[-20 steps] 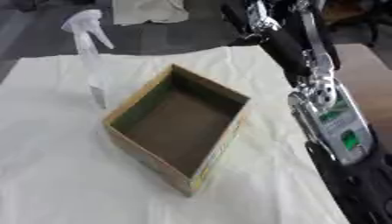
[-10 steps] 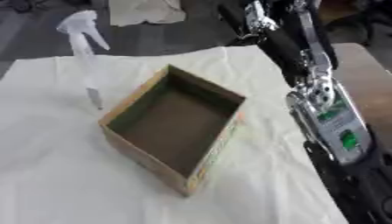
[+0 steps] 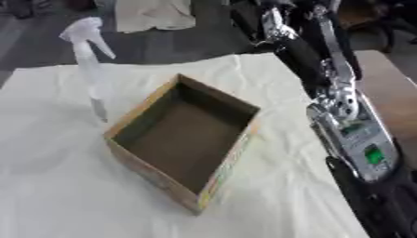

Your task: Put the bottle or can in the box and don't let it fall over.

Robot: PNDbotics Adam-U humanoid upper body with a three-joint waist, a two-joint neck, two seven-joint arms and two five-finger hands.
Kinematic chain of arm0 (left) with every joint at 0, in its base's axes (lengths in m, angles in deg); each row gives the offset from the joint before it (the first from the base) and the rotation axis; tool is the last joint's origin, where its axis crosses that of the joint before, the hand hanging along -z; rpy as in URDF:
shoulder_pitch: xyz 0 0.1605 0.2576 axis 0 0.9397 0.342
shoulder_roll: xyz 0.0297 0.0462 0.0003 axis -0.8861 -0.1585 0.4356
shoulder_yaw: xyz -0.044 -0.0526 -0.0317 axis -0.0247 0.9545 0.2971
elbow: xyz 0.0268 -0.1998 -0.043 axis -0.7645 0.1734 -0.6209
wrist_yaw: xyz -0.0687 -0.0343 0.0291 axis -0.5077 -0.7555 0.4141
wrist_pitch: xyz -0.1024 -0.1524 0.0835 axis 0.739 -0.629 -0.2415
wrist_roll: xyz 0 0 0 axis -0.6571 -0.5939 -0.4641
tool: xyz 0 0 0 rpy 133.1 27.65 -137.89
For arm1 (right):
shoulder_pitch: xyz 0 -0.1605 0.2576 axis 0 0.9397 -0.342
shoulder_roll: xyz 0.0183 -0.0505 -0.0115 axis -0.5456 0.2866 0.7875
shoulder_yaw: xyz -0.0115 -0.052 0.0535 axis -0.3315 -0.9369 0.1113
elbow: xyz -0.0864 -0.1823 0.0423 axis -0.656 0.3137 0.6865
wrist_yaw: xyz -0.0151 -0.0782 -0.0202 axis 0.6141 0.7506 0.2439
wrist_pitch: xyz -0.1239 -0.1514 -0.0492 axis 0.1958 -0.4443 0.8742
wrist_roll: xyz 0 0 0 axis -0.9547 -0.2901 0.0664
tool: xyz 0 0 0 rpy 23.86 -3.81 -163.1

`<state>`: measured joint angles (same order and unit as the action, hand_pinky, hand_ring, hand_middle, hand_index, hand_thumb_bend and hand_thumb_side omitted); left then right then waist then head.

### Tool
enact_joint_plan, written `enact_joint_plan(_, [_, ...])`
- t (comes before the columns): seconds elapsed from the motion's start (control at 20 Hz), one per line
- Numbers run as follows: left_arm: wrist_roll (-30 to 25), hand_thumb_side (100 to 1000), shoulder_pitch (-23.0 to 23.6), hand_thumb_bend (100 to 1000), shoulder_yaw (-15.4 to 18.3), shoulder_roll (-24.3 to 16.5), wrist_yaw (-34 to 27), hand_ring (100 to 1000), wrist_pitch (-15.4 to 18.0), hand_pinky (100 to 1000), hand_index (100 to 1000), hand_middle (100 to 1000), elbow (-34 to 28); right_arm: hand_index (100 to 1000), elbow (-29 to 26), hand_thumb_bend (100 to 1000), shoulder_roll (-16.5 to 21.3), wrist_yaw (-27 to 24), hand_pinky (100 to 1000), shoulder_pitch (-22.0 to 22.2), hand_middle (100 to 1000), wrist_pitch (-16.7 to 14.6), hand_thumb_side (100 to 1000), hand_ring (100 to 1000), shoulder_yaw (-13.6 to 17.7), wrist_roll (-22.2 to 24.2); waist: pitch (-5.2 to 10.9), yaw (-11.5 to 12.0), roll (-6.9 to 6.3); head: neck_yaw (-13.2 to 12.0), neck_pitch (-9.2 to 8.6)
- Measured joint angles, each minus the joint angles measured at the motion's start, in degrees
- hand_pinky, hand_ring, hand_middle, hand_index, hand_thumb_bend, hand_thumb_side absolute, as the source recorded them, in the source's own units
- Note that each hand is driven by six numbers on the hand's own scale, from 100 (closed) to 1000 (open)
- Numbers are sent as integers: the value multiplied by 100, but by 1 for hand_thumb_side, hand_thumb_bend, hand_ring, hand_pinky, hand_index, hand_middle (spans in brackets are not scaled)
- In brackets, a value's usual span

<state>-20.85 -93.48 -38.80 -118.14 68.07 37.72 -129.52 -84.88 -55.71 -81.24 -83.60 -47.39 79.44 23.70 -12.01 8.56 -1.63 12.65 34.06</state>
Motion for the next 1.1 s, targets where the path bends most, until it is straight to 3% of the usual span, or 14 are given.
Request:
enact_joint_plan(0.5, [-6,479,-263,110,125,396,53,858,15,950,854,817,448,806,0,100,-47,-10,924,-82,780,4,497,736,-37,44,-73,-139,17,-218,-136])
enact_joint_plan(1.1, [64,430,-506,147,155,724,184,862,102,951,852,825,671,806,0,100,-98,-24,926,-131,780,26,510,736,-69,80,-136,-255,-21,-302,-157])
